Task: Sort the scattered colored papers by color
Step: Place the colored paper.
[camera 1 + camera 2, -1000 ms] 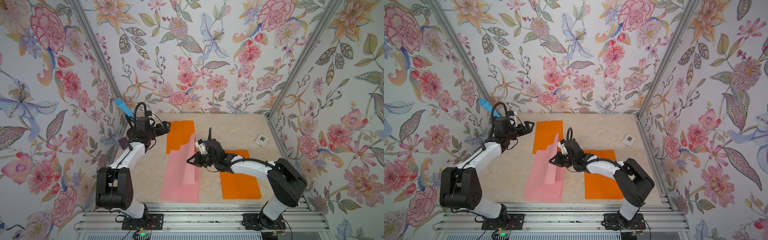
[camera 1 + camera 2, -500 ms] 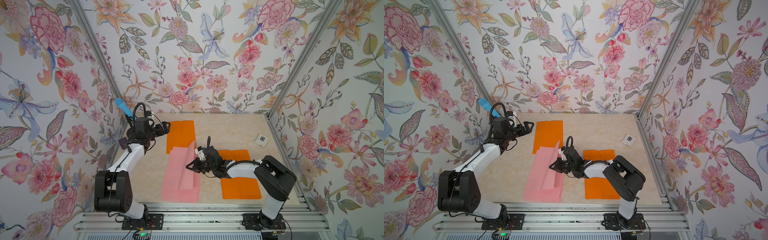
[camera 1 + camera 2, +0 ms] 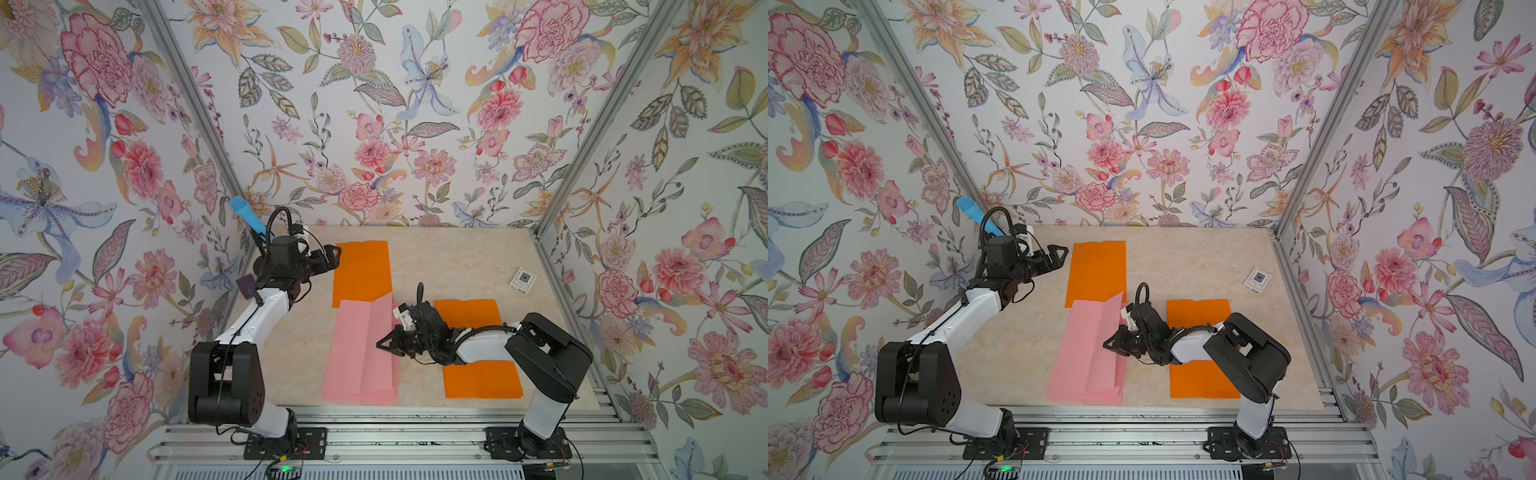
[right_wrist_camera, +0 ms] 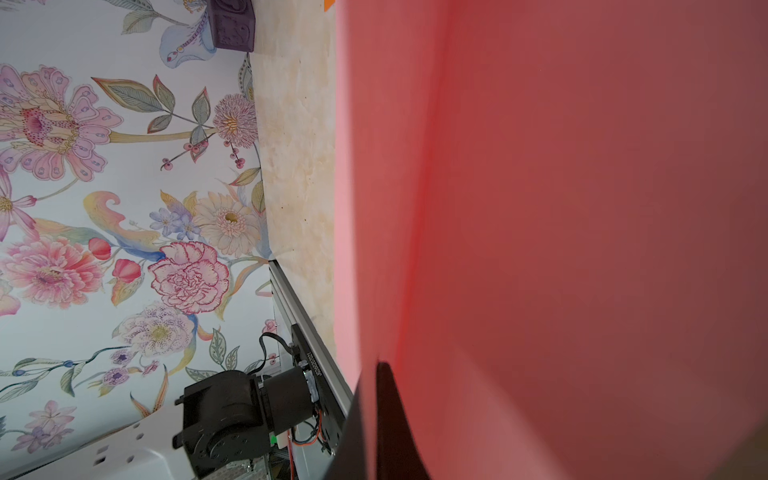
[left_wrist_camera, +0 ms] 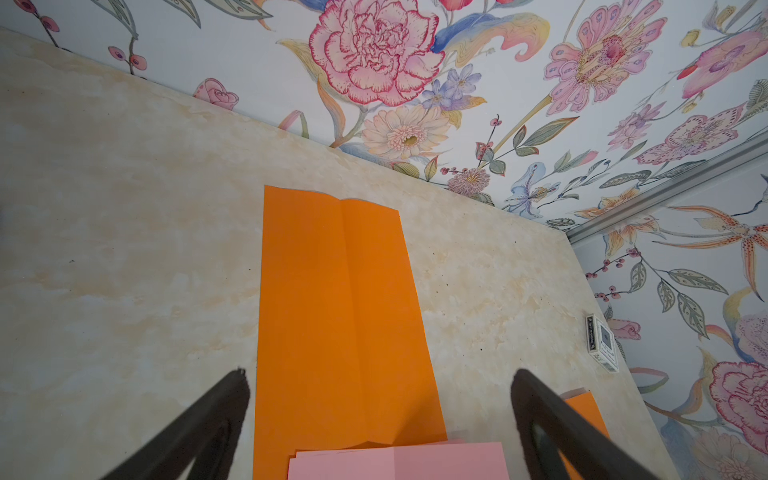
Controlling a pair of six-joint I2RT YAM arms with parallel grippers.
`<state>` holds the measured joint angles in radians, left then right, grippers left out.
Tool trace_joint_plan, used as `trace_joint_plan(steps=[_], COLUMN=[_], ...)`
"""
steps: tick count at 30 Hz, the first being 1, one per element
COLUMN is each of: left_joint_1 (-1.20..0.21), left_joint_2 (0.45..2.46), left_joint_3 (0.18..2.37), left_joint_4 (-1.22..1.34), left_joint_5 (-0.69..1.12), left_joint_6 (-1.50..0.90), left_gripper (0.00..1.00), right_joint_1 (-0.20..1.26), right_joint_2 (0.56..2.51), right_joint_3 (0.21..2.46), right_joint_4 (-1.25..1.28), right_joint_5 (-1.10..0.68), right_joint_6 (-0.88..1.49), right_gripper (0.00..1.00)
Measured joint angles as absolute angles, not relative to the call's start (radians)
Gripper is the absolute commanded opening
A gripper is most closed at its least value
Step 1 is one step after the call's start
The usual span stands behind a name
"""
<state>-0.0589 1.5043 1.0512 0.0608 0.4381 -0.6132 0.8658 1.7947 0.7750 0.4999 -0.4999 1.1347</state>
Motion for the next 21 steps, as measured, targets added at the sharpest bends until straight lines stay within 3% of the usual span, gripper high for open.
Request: trace_joint_plan(steps=[3,6,10,16,21], left_joint_1=[-0.059,-0.059,-0.059,-0.059,-0.059], left_joint_2=[1.504,1.507,1.528,1.597,1.683], left_joint_3=[1.051,1.051,1.052,1.073,1.125], left_joint_4=[0.060,0.052,0.049,0.046,0.029], left_joint_5=[0.439,0.439,0.440,0.440,0.437], left_joint_6=[-0.610,-0.606,-0.604,-0.600,-0.596], left_gripper=[1.00,1.00,1.00,1.00,1.00], right_joint_1=[0.875,0.884,0.887,0.875,0.785], right_joint_2=[1.794,1.784,1.743,1.669,1.570], right_joint_3=[0.775,0.777,0.780,0.853,0.891], right_joint_4=[0.482,0.430,0.344,0.150,0.025], right_joint_5=[-0.500,-0.487,-0.461,-0.392,-0.355], right_joint_6=[1.128,1.102,1.056,0.968,0.880], right_gripper=[0.16,0.36,0.54,0.66,0.82])
